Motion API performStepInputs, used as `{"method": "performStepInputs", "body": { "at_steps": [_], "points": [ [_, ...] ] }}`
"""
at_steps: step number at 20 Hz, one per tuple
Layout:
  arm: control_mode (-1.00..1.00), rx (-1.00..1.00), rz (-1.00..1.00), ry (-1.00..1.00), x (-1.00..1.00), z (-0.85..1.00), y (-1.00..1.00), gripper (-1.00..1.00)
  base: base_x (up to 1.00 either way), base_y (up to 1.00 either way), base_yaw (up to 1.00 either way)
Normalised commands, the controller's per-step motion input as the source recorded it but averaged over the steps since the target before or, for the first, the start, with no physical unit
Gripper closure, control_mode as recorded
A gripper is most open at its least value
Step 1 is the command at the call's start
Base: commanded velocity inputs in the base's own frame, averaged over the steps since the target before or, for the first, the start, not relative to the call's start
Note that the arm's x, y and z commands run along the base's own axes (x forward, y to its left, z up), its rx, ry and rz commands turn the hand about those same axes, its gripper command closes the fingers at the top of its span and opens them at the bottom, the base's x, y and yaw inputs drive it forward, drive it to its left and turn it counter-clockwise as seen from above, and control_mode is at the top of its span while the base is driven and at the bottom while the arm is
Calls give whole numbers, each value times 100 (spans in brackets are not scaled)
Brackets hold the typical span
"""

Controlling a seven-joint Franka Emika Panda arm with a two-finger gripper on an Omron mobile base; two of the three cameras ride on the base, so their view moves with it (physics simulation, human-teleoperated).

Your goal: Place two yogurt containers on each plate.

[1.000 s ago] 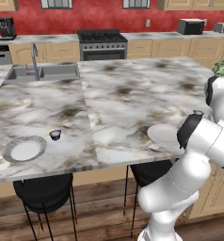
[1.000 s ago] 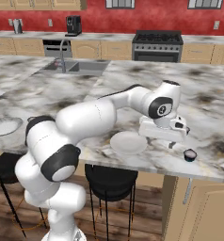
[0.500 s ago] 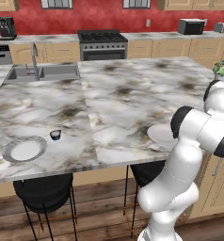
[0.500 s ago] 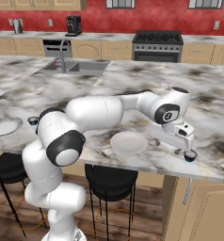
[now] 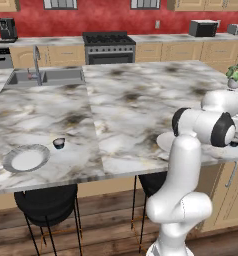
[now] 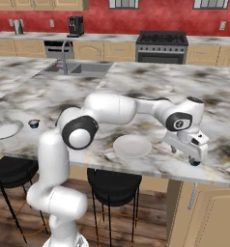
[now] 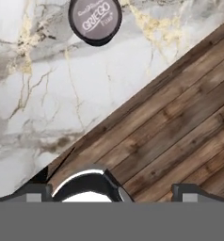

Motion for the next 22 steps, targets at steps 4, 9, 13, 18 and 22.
{"method": "performStepInputs", "body": {
  "at_steps": [4,9,13,18,22],
  "points": [
    [-100,1,0,1,47,-46,-5,-100,0,0,0],
    [-100,1,0,2,37,-37,-16,-100,0,0,0],
    [-100,0,0,0,29,-31,-20,-100,0,0,0],
    [-100,0,0,0,33,-23,-18,-100,0,0,0],
    [-100,0,0,0,28,-21,-14,-100,0,0,0]
  ]
}}
